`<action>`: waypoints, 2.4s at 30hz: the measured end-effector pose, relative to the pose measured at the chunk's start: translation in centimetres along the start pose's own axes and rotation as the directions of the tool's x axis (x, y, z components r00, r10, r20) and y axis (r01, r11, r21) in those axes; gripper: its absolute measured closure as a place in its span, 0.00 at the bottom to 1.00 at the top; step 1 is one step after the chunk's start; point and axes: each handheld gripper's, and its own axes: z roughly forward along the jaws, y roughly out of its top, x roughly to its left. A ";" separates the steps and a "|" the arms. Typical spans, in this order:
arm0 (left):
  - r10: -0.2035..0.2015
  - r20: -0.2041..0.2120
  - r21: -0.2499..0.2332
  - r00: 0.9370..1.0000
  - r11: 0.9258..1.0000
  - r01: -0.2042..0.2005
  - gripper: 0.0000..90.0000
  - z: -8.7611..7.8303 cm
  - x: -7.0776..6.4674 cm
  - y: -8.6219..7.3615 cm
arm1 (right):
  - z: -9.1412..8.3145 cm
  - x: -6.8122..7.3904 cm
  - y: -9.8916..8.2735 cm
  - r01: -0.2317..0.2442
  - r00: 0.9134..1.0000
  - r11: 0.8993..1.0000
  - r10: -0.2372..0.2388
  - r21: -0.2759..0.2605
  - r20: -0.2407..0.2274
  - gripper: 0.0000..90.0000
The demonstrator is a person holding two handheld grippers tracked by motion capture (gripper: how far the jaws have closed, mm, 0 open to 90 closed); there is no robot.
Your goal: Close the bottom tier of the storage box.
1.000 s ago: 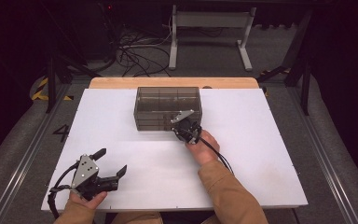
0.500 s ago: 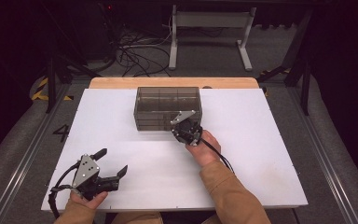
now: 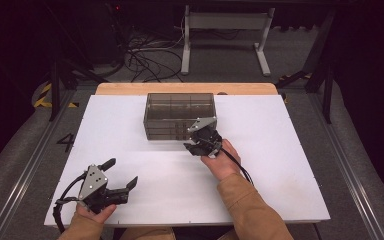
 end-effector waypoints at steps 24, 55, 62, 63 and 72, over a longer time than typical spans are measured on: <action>-0.025 0.009 -0.008 1.000 1.000 0.025 0.09 -0.3 0.4 0.0 | -5.3 -1.2 -1.7 -0.055 0.995 0.990 0.044 -0.127 -0.085 0.04; -0.038 0.014 -0.009 0.999 0.999 0.038 0.06 -0.3 0.6 0.0 | -11.1 -3.0 -9.6 -0.121 0.988 0.929 0.078 -0.349 -0.135 0.00; -0.033 0.009 -0.008 0.999 0.999 0.033 0.06 -0.3 0.6 0.0 | -11.2 -3.1 -11.5 -0.125 0.989 0.926 0.088 -0.357 -0.119 0.00; -0.033 0.010 -0.008 0.999 0.999 0.033 0.06 -0.3 0.6 0.0 | -11.2 -3.1 -11.8 -0.122 0.990 0.927 0.087 -0.354 -0.115 0.00; -0.026 0.002 0.001 1.000 1.000 0.026 0.06 -0.2 0.6 0.0 | -11.0 -3.1 -14.0 -0.096 0.991 0.933 0.056 -0.348 -0.123 0.00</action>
